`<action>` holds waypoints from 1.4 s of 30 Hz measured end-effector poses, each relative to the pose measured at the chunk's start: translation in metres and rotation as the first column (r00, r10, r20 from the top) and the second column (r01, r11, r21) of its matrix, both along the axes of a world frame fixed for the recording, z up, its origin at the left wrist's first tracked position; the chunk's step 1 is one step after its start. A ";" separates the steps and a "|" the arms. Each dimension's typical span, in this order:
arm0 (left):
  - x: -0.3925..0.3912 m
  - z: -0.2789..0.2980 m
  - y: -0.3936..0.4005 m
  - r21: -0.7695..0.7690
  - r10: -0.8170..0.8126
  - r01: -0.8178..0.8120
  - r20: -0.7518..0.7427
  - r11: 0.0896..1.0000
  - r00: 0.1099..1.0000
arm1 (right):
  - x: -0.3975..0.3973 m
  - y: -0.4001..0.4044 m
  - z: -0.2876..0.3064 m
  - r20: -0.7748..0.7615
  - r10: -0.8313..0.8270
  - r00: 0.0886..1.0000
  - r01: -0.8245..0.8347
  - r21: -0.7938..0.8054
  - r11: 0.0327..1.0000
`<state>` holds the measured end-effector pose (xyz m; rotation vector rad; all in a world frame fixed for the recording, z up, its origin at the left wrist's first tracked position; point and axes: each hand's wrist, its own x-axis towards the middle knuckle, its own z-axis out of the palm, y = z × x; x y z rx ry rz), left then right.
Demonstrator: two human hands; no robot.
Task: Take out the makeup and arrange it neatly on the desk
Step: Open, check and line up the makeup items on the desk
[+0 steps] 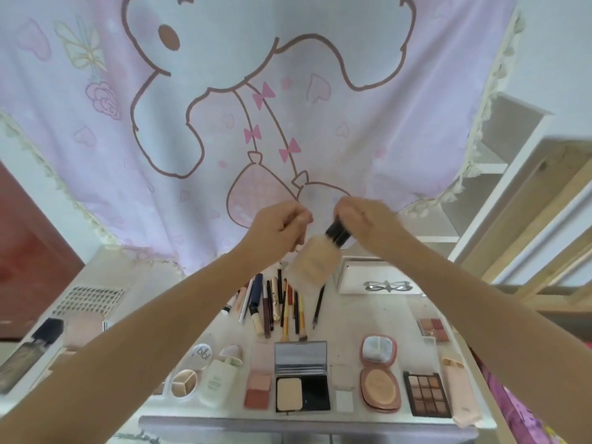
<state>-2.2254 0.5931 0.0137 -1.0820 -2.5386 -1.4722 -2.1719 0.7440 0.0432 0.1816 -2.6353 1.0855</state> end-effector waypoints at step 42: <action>-0.026 -0.127 0.040 -0.318 0.187 -0.120 0.191 0.941 0.964 | -0.049 0.056 -0.103 0.515 -0.136 0.847 0.256 -0.169 0.952</action>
